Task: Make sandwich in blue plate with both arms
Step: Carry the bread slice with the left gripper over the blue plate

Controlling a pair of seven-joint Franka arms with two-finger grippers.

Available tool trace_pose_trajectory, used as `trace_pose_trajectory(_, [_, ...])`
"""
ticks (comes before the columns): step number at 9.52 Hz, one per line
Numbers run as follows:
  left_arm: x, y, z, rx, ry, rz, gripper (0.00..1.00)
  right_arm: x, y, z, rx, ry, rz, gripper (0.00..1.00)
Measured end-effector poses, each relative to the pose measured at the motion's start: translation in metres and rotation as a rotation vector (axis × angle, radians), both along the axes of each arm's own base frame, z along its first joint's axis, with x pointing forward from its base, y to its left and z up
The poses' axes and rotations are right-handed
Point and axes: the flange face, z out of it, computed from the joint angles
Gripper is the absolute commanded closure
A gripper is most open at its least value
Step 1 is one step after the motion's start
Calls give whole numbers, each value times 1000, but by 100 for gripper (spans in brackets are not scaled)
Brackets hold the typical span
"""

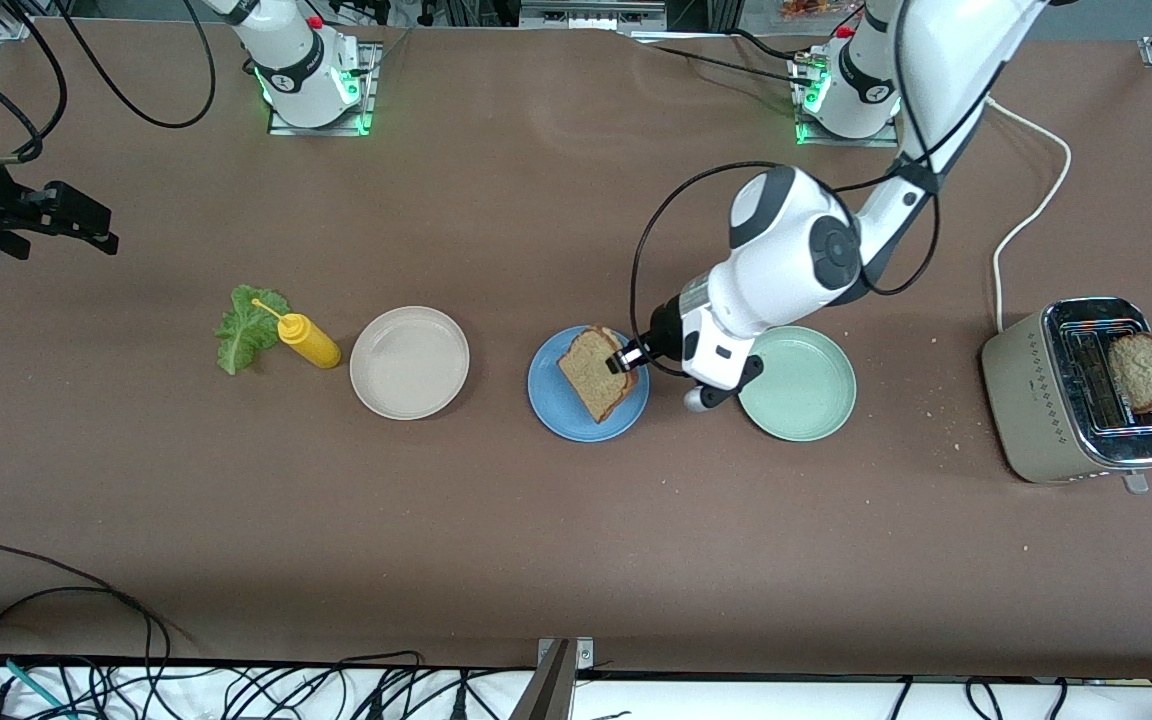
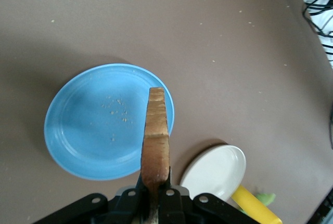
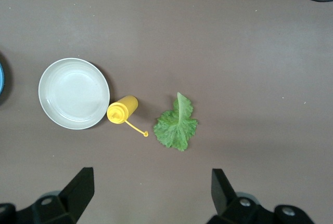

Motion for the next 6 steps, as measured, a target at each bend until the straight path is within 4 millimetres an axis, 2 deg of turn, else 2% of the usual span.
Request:
trace_pose_trajectory(2, [-5, -18, -30, 47, -7, -11, 100, 0, 0, 0, 0, 0, 0, 0])
trace_pose_trajectory(3, [-7, -25, -38, 57, -4, -18, 100, 0, 0, 0, 0, 0, 0, 0])
trace_pose_trajectory(6, [-5, -39, -46, 41, -26, 11, 100, 0, 0, 0, 0, 0, 0, 0])
